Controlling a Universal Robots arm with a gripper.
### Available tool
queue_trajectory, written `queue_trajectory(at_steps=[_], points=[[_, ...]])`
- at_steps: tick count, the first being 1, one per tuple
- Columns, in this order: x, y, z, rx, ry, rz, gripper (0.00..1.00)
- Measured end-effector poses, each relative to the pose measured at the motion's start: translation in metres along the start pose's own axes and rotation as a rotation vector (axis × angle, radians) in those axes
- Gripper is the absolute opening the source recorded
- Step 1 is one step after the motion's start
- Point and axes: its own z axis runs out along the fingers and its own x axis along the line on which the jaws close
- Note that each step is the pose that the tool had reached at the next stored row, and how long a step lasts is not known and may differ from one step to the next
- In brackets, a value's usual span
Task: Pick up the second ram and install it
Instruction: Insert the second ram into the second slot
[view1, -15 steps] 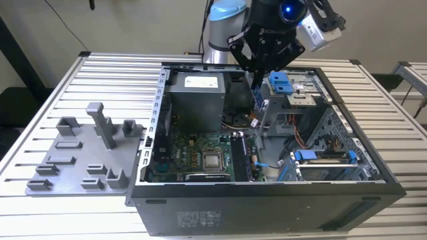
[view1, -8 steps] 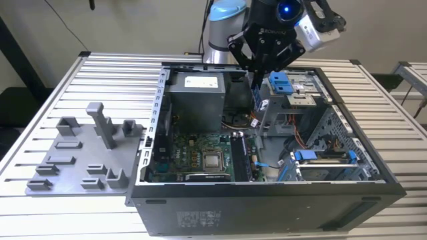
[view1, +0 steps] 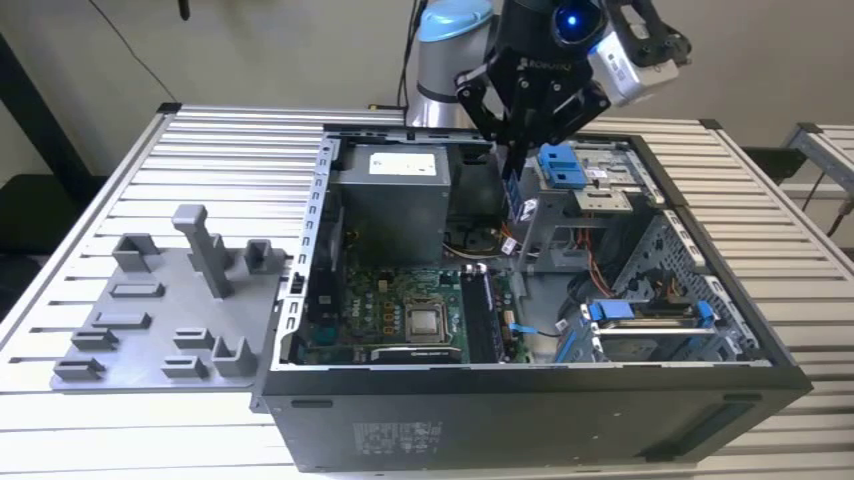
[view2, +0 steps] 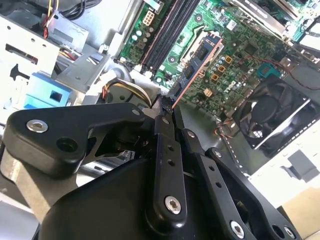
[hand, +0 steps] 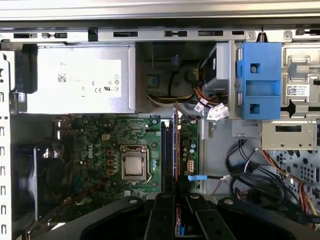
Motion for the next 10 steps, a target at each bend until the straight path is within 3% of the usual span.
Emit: queue_trajectory(at_steps=[10], points=[[-0.0015,-0.0001,0.0058,0.0001,0.0,0.0,0.14]])
